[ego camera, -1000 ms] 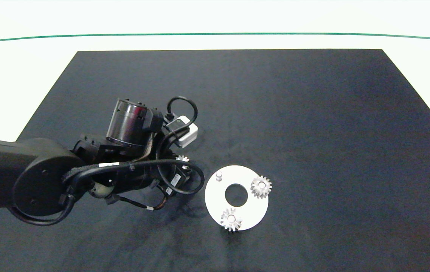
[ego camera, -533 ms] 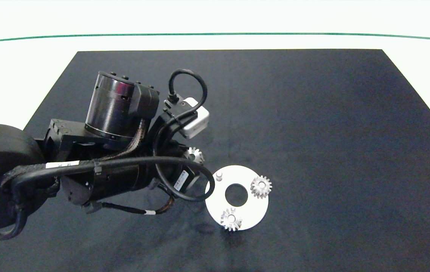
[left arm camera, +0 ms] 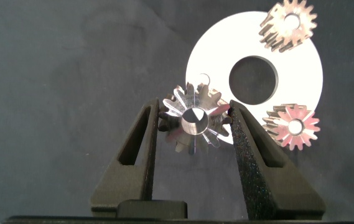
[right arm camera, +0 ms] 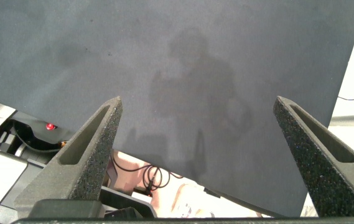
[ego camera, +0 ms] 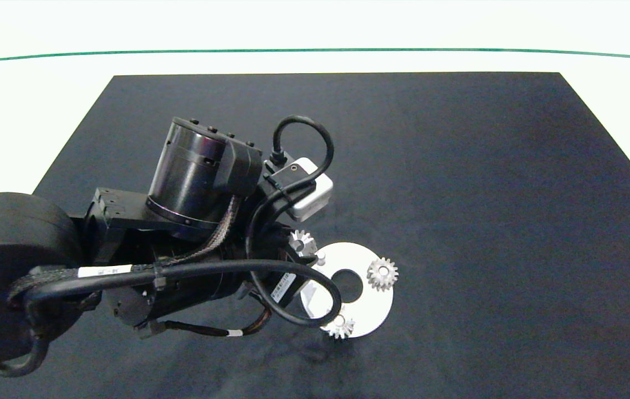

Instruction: Install three planetary gears onto the carrier pins

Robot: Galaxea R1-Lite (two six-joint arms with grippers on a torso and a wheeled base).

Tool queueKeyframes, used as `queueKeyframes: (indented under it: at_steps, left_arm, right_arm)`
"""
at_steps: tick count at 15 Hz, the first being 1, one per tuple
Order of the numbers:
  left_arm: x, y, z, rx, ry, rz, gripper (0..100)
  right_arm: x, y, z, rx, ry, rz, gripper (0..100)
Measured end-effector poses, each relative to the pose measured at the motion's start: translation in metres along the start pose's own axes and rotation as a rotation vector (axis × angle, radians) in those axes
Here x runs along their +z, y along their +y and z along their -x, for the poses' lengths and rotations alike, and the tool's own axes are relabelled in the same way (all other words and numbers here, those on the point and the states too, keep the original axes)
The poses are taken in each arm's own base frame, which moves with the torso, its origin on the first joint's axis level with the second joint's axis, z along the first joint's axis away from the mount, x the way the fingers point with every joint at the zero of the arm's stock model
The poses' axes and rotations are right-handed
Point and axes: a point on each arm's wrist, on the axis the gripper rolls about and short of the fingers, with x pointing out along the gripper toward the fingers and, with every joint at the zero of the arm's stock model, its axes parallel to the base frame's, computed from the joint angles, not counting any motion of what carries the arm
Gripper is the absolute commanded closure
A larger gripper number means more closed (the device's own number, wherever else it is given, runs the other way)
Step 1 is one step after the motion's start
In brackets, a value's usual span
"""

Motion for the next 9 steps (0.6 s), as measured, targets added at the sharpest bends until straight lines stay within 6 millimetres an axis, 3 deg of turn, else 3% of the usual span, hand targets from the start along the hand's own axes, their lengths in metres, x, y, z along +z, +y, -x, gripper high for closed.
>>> queueKeyframes:
  at_steps: [9]
  left_arm:
    - [0.016,-0.018,-0.016,-0.035,-0.001,-0.034,90]
  right_arm:
    - [-0.001,0.001,-0.001,0.001,0.005,0.002,0]
